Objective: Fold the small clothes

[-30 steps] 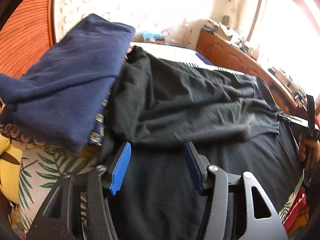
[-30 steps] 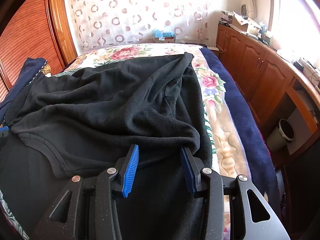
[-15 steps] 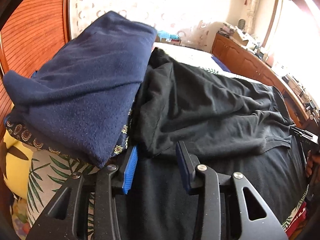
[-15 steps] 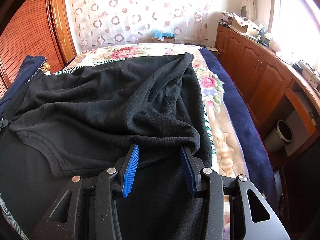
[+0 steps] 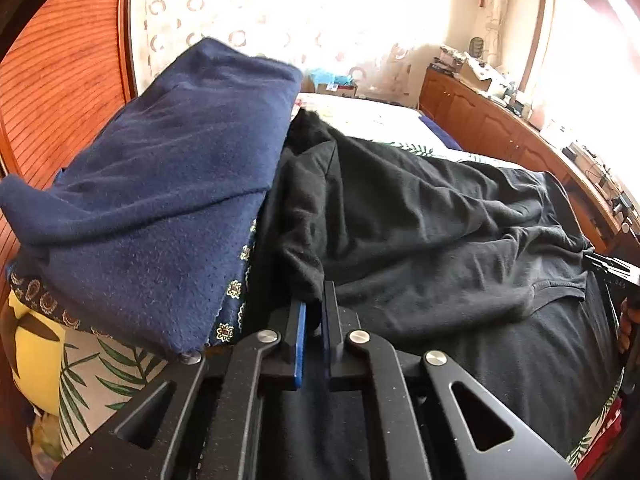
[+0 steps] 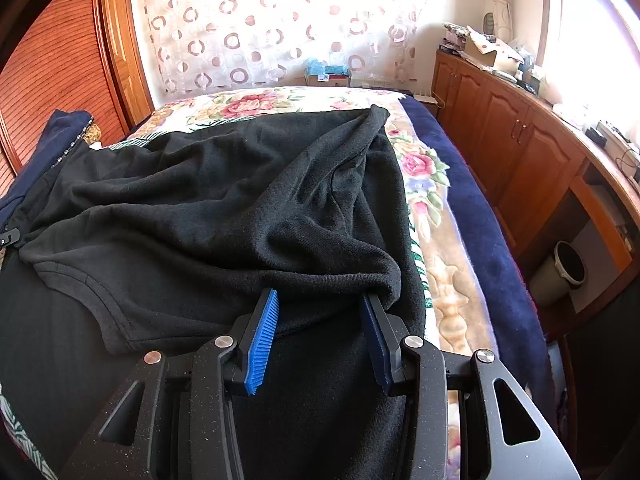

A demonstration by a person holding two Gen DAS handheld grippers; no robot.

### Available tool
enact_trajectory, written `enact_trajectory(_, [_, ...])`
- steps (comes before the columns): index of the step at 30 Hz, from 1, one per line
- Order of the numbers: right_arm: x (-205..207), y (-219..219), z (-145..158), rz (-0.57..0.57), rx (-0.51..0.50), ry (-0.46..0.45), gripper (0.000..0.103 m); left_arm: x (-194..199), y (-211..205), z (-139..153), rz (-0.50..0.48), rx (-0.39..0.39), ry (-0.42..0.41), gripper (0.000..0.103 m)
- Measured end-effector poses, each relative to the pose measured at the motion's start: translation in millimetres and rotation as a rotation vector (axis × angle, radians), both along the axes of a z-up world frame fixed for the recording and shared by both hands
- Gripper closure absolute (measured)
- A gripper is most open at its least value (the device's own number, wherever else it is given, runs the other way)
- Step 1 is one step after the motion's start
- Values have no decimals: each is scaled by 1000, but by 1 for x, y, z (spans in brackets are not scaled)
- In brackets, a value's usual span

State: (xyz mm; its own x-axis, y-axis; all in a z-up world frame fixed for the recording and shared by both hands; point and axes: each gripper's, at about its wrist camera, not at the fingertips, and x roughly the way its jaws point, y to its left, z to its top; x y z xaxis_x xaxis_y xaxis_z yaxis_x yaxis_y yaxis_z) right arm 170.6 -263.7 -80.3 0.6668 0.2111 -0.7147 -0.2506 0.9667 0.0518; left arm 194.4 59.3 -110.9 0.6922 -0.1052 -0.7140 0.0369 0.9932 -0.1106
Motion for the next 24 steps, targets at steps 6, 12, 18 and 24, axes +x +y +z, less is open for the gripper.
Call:
enact_trajectory(6, [-1, -5, 11, 64, 65, -26, 98, -18, -1, 30, -26, -26, -88, 97])
enact_trajectory(12, [-24, -13, 40, 80, 113, -133, 99, -41, -1, 61, -41, -73, -162, 97])
enact_trajectory(18, [-61, -27, 65, 99, 147, -214, 99, -70, 2, 77, -56, -106, -204, 97])
enact_trajectory(24, [-102, -41, 63, 138, 162, -219, 99, -107, 9, 73, -42, -82, -222, 97])
